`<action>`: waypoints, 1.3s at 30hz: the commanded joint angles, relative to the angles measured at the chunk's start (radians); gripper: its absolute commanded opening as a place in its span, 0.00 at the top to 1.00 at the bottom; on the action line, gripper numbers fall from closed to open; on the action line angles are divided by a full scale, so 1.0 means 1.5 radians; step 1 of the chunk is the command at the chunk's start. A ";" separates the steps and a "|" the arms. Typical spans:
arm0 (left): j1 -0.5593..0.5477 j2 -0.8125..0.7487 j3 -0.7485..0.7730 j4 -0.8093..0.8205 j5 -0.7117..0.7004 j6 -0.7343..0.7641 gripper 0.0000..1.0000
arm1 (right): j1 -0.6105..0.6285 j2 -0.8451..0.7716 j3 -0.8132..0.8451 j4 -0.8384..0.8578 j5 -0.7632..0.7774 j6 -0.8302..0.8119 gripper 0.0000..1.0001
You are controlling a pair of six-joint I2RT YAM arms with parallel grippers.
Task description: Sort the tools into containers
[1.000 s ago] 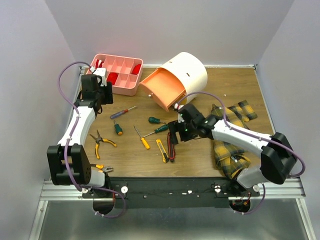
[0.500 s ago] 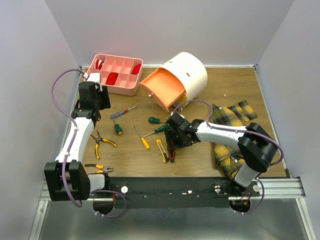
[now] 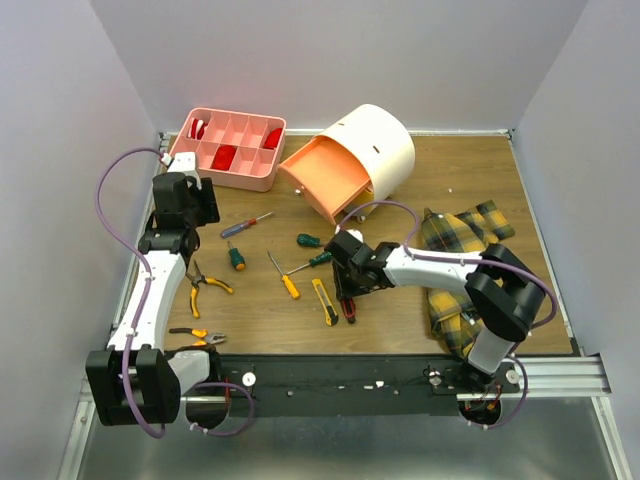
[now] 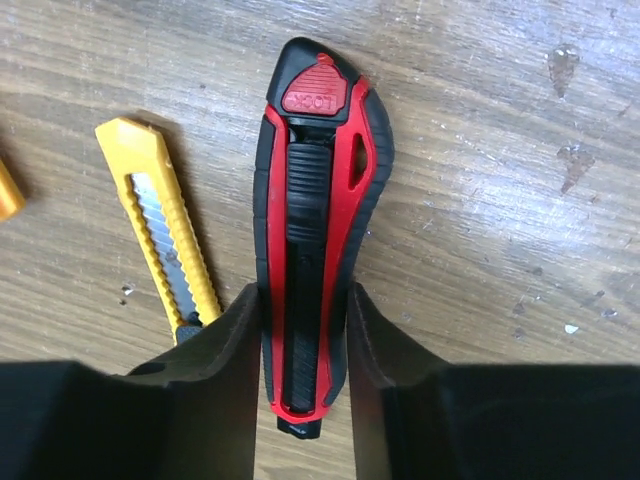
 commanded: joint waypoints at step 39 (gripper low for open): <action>-0.017 -0.086 -0.073 0.033 0.186 -0.054 0.36 | -0.146 0.026 0.528 -0.075 -0.069 -0.656 0.99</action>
